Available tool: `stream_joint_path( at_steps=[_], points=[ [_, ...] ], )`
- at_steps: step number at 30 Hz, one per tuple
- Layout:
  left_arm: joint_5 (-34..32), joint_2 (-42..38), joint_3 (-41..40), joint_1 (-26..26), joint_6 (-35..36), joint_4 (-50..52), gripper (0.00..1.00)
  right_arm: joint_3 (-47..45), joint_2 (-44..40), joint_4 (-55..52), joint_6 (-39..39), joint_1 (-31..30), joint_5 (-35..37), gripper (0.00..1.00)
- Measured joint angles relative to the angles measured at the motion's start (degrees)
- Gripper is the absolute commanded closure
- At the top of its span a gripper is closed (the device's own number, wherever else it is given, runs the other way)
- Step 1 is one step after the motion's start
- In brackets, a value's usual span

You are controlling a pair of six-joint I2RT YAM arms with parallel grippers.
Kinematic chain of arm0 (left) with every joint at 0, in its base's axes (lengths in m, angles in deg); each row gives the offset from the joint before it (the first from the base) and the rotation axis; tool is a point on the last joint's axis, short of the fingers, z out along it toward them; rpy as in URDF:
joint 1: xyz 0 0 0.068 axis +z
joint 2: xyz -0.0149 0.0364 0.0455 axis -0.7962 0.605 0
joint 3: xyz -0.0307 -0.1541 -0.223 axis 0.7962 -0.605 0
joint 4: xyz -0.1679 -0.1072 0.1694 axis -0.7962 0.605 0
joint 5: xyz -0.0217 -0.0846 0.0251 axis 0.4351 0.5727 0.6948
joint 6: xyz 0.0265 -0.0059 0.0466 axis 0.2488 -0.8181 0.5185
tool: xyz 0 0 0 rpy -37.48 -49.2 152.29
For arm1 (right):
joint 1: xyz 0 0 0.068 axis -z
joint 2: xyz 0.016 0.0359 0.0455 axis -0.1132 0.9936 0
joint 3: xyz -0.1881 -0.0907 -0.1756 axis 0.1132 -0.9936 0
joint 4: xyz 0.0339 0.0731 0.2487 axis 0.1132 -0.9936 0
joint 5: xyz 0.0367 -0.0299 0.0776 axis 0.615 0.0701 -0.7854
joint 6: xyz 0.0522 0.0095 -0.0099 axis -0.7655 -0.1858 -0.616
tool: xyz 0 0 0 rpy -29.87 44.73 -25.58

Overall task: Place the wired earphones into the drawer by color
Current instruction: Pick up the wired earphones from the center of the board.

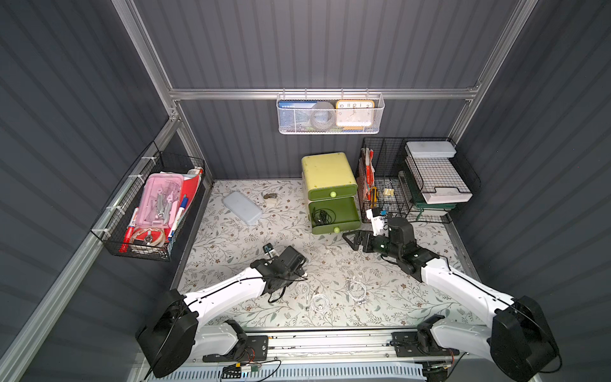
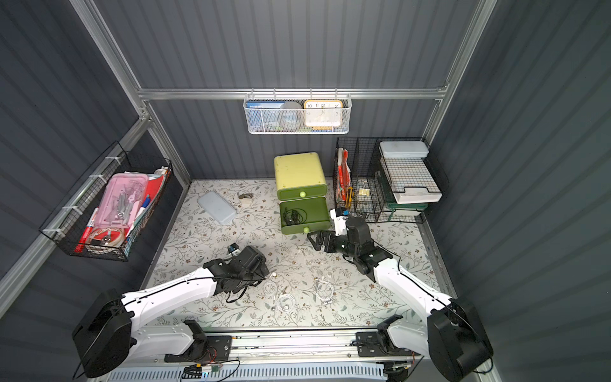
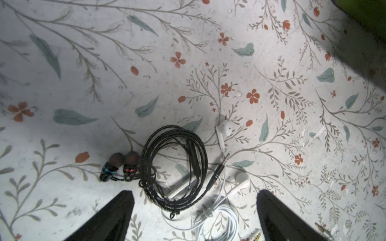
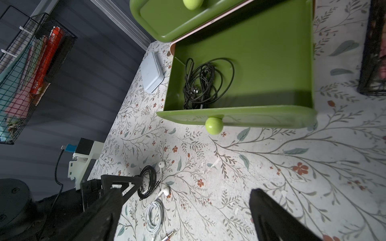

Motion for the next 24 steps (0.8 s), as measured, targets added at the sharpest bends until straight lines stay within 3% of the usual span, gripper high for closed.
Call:
stream_joint_path(
  at_steps=[11, 19, 24],
  points=[
    [-1.92, -0.37, -1.49, 0.0, -11.67, 1.51, 0.25, 0.0, -0.04, 0.02, -0.15, 0.0, 0.57, 0.01],
    [-2.67, 10.73, 1.22, 0.0, -16.85, 4.52, 0.37, 0.0, -0.11, 0.02, -0.13, 0.0, 0.85, 0.01],
    [-3.21, 13.53, 3.5, 0.0, -17.16, 4.94, 0.43, 0.0, -0.11, 0.02, -0.13, 0.0, 1.03, 0.01]
  ],
)
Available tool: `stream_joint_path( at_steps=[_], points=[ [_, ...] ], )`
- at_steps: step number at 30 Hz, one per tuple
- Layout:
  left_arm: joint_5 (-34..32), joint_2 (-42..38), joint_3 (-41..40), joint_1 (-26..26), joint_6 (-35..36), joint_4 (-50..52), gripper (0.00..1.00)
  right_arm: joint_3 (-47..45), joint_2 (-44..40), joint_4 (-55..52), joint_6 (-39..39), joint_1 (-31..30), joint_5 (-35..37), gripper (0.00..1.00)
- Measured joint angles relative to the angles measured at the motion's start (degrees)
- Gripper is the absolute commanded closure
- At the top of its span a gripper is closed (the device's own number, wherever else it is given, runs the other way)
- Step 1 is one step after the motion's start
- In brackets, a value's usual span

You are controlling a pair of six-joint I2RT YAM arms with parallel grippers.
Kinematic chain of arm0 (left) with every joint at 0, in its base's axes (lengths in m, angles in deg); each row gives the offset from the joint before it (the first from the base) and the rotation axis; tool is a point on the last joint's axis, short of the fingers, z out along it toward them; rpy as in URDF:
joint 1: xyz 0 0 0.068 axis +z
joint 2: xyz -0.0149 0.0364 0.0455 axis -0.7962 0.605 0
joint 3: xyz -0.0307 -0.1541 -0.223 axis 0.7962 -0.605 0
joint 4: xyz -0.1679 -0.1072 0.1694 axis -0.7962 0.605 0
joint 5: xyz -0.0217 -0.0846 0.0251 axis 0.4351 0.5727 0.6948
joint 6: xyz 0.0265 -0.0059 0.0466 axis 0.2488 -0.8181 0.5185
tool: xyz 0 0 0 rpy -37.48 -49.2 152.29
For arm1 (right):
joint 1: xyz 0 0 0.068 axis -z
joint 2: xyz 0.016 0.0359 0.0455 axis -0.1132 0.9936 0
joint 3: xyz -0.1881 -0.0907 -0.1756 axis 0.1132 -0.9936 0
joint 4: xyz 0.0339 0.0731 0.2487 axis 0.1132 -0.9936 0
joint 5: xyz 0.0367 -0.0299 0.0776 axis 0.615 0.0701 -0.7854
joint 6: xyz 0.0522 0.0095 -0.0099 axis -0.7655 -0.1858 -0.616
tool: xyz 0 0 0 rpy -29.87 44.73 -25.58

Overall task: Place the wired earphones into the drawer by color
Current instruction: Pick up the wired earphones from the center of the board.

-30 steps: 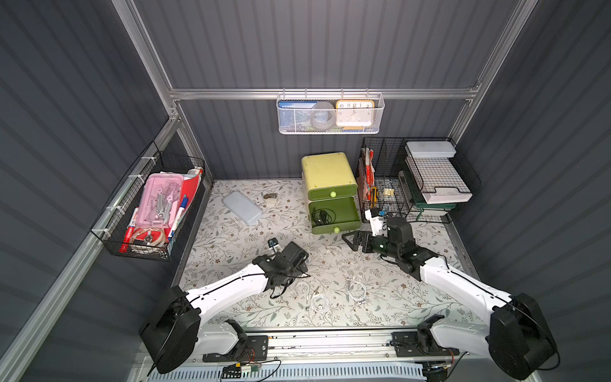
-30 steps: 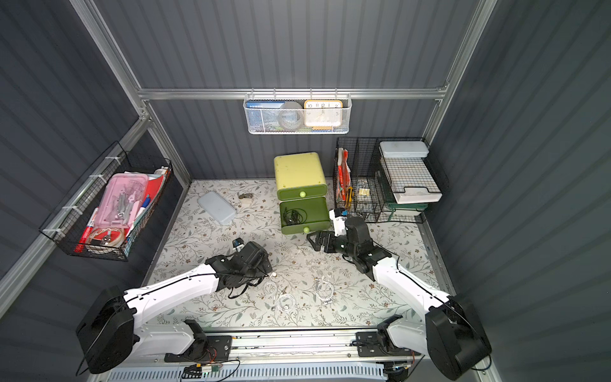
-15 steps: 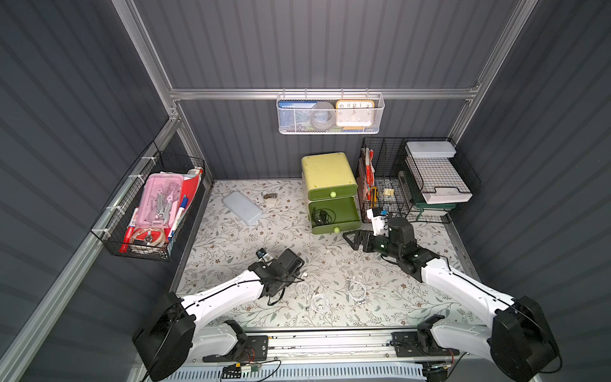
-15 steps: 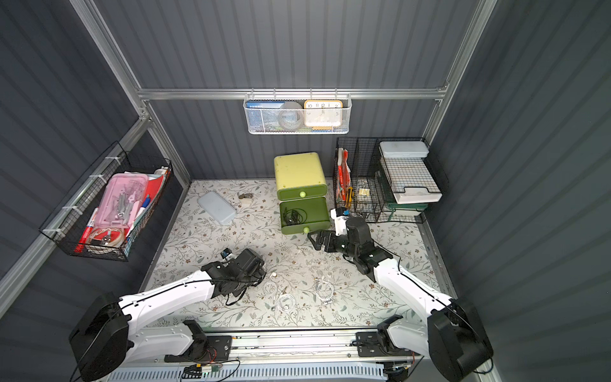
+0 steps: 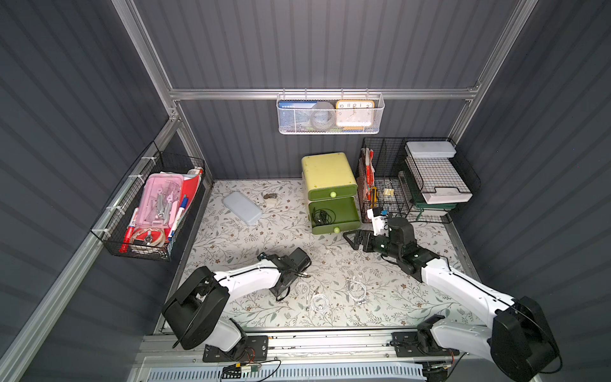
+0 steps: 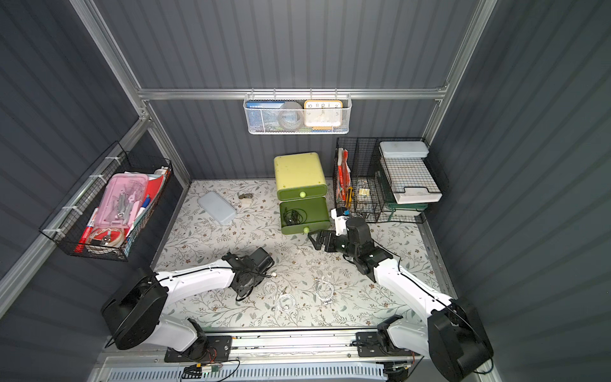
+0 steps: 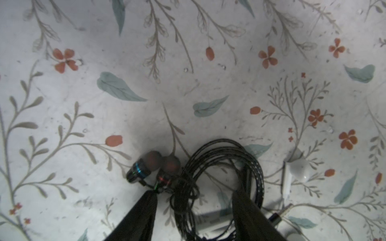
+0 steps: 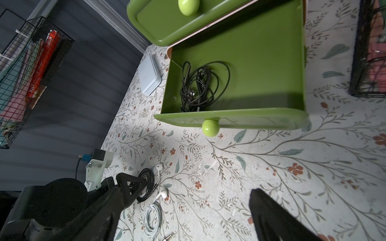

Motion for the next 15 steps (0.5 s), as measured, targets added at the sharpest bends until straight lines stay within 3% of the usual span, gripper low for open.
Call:
stream_joint_path(
  at_steps=[15],
  points=[
    [0.09, 0.15, 0.02, 0.0, -2.14, 1.33, 0.7, 0.0, 0.0, 0.0, 0.0, 0.0, 0.15, 0.01]
  ],
)
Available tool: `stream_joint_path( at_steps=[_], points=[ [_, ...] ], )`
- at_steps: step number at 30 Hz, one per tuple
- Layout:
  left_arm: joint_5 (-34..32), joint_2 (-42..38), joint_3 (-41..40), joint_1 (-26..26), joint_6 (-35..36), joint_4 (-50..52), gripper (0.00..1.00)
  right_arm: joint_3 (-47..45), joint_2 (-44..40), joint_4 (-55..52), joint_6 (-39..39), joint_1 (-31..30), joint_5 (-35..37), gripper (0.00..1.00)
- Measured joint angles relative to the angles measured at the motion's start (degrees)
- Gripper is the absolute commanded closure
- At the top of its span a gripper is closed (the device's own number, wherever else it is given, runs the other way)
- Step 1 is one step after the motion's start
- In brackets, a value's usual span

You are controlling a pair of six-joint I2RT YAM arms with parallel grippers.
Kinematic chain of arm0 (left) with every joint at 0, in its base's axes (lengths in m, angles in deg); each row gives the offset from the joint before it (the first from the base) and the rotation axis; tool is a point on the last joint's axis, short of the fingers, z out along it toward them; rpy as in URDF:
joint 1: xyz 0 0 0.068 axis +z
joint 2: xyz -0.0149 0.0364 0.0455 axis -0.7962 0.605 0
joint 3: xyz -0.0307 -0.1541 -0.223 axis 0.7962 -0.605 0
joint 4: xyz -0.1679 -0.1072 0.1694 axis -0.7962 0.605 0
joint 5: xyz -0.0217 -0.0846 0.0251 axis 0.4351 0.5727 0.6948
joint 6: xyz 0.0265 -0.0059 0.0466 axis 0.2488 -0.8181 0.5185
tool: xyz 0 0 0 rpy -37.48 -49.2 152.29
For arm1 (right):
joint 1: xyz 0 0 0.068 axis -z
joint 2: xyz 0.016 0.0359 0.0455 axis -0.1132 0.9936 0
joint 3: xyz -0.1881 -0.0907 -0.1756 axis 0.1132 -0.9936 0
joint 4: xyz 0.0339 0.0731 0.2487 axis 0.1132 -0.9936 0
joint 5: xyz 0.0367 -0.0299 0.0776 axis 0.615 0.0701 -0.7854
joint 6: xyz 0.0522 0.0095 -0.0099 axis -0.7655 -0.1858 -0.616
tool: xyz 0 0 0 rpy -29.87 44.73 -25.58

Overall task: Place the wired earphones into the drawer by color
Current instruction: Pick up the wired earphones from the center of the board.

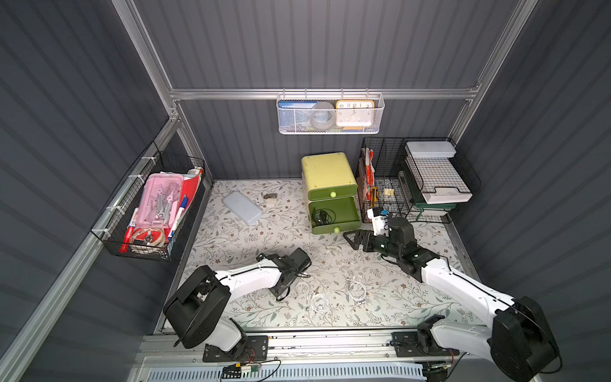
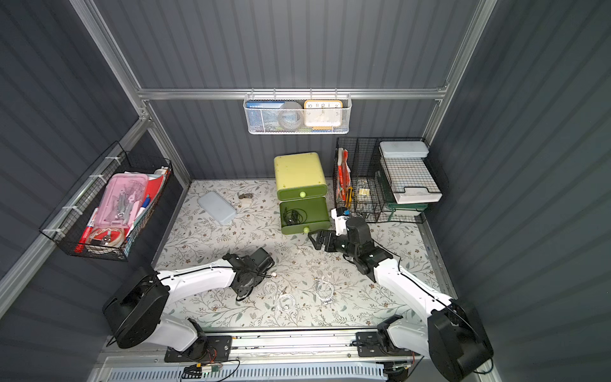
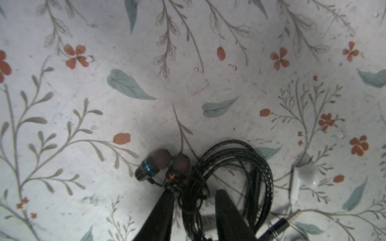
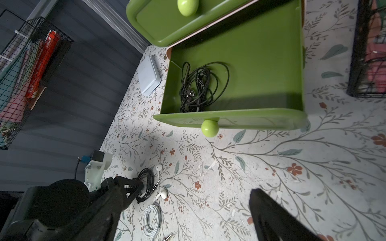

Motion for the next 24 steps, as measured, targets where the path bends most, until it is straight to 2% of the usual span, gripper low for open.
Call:
stream_joint_path(
  at_steps=[14, 24],
  points=[
    [0.15, -0.9, -0.13, 0.0, -0.87, 0.22, 0.99, 0.0, 0.0, 0.0, 0.0, 0.0, 0.02, 0.01],
    [-2.45, -5.33, 1.25, 0.0, -1.18, 4.39, 1.0, 0.0, -0.63, -0.02, 0.02, 0.0, 0.31, 0.01]
  ],
)
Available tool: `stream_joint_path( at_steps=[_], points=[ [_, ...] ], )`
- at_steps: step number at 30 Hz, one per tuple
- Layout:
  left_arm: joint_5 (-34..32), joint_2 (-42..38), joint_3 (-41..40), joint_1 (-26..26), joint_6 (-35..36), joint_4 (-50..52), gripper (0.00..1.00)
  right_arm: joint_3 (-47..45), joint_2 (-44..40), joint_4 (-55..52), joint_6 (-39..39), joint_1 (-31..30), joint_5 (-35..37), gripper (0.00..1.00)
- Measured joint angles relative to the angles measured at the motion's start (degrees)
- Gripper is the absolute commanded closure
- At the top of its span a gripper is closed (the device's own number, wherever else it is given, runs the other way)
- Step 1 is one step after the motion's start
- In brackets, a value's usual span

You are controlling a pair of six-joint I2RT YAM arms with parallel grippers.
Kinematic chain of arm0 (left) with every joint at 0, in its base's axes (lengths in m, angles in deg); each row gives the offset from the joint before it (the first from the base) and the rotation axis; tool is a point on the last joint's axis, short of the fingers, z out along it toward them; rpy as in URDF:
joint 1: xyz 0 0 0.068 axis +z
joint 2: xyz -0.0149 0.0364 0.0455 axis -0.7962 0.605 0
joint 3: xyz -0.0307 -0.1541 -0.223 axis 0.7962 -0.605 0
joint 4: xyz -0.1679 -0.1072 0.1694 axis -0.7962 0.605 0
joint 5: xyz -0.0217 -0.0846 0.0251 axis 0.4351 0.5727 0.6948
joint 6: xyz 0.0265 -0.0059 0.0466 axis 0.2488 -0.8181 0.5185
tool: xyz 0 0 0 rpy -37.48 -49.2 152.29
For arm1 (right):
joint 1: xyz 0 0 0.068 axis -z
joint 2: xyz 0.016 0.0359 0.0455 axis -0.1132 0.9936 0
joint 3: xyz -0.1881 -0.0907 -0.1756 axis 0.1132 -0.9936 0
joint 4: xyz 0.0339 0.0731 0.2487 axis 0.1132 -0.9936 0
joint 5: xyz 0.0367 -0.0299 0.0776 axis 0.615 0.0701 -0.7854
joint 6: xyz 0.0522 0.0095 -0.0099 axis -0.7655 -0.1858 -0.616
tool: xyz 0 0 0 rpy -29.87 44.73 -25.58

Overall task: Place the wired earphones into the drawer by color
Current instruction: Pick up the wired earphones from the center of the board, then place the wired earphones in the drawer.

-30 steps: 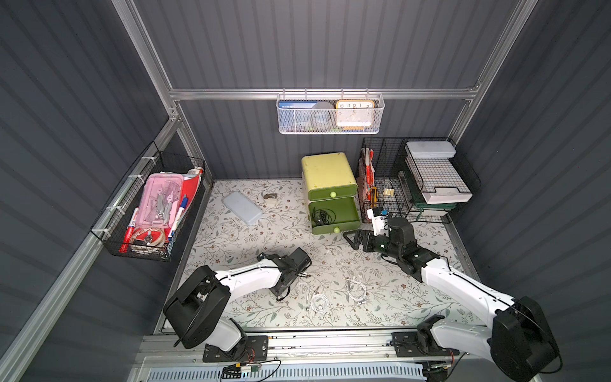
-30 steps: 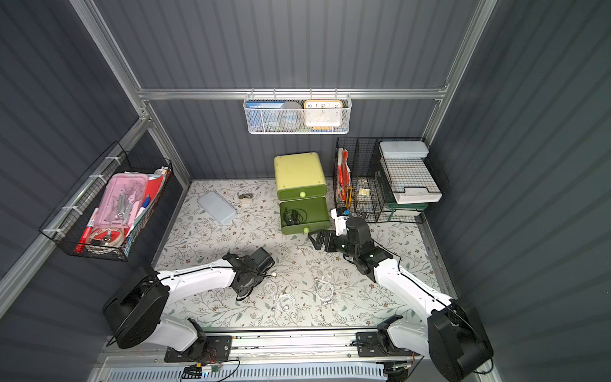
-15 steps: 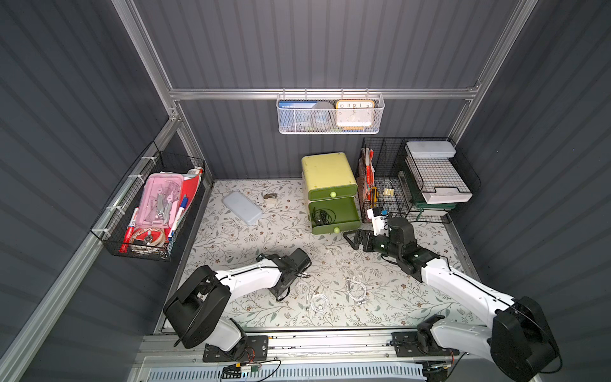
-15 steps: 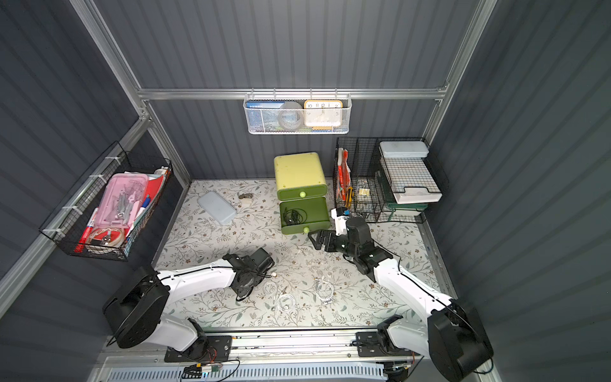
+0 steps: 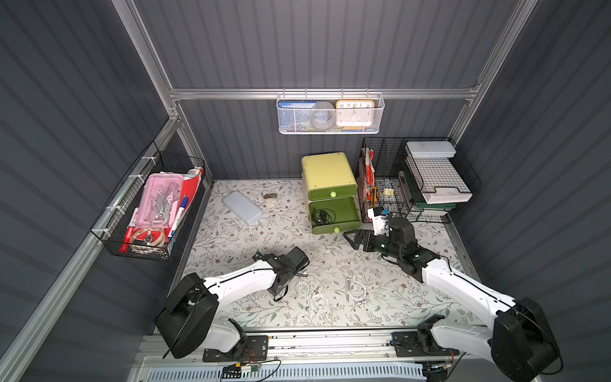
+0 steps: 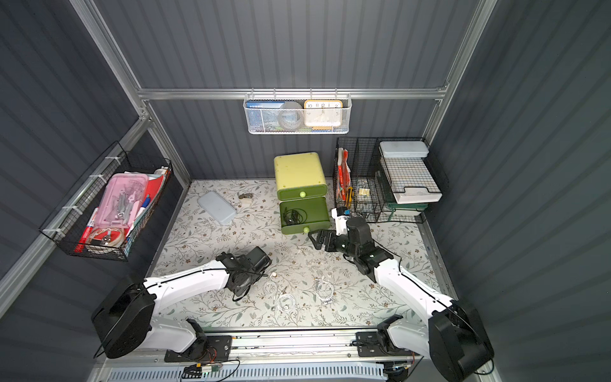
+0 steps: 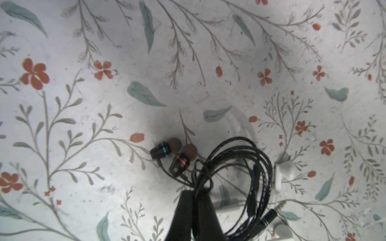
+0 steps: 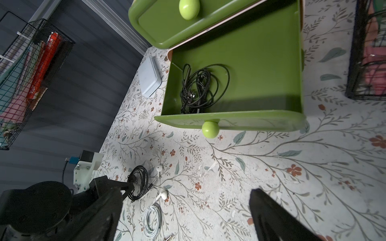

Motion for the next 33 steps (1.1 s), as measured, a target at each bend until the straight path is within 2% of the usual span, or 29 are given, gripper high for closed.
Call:
stream_joint_path(
  at_steps=[8, 17, 25, 33],
  points=[
    [-4.13, -5.07, 3.98, 0.0, 1.57, 3.06, 1.0, -0.76, -1.51, 0.0, 0.2, 0.0, 1.29, 0.01],
    [-7.67, -13.68, 5.7, 0.0, 12.26, 0.31, 1.0, -1.95, -3.61, 0.11, 0.44, 0.0, 3.5, 0.01],
    [-5.9, -20.87, 5.97, 0.0, 30.14, -11.47, 1.0, -2.6, -4.92, 0.39, 0.9, 0.0, 4.7, 0.01],
    [-0.04, -17.0, 10.93, 0.0, 46.93, -21.49, 1.0, -3.15, -6.29, 0.42, 1.66, 0.0, 7.04, 0.01]
  ],
)
